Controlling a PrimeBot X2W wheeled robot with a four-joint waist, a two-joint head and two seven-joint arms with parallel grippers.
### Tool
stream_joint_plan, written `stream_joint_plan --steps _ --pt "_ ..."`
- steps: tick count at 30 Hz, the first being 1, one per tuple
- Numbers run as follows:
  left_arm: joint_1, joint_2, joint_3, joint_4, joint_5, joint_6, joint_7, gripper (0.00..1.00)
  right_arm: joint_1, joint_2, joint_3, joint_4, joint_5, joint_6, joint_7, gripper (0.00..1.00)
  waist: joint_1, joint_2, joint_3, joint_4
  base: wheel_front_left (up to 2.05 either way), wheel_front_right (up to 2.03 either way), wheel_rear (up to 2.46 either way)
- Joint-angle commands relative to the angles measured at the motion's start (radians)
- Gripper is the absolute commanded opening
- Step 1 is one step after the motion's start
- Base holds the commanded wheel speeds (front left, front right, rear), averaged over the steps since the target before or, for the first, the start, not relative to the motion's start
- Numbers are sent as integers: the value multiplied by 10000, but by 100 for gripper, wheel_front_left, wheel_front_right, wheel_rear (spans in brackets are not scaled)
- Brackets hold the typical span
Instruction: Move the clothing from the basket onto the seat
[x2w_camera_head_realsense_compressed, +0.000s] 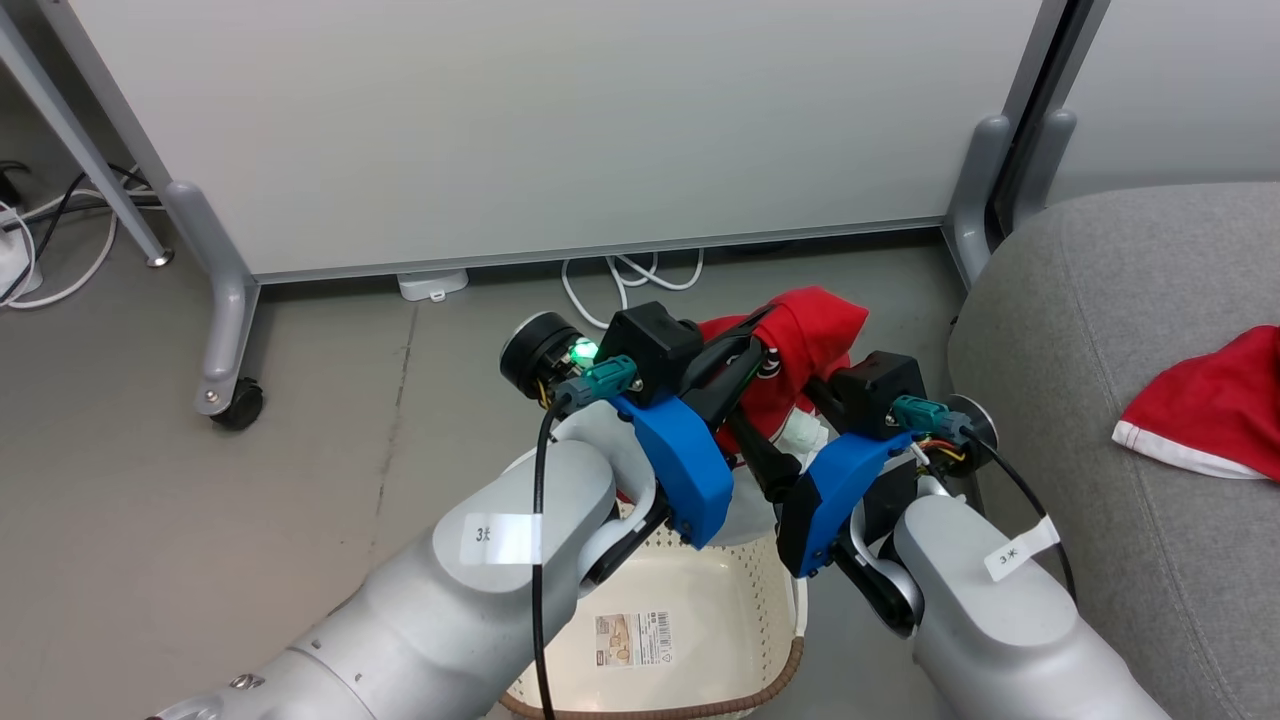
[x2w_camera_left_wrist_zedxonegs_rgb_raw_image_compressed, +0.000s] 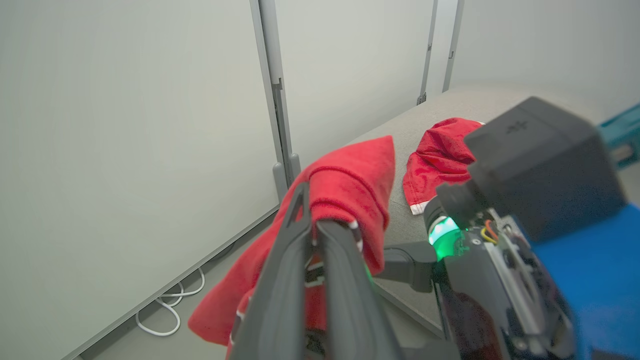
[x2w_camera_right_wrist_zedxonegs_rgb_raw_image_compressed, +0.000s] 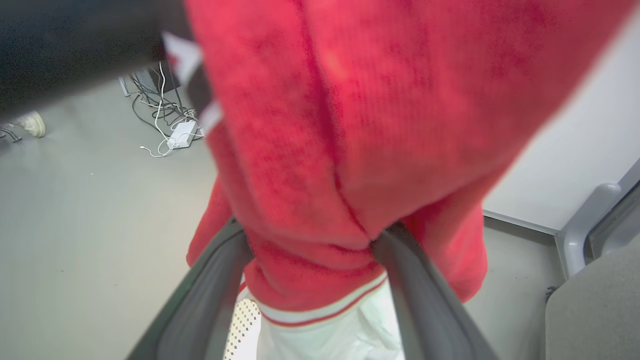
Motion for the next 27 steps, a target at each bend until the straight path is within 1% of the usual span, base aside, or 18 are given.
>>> stream_joint_plan --steps 1,2,11,23,24,26,27 --pt "-116 -3 -13 -41 -27 -17 -53 0 -231 72 115 273 187 1 -182 4 -1 0 -38 0 0 0 0" --pt "-113 11 -23 -41 -38 -17 -53 0 -262 92 160 386 280 1 -271 0 -1 0 -53 -3 0 0 0" --pt "36 151 135 5 -12 -17 -53 0 -431 188 587 1026 754 1 -657 0 -1 0 -159 -113 0 0 0" --pt "157 186 205 59 6 -17 -53 0 -696 226 872 1442 1135 1 -905 0 -1 0 -172 -192 0 0 0" --pt "189 186 267 40 -17 -17 -53 3 -702 227 894 1466 1166 1 -927 0 -1 0 -167 -191 0 0 0" --pt "291 212 356 -9 20 -17 -54 38 -725 230 943 1523 1229 1 -967 0 -1 0 -154 -188 0 0 0" --pt "353 240 411 -27 52 -17 -54 47 -749 229 963 1551 1253 1 -988 0 -1 0 -150 -187 0 0 0"
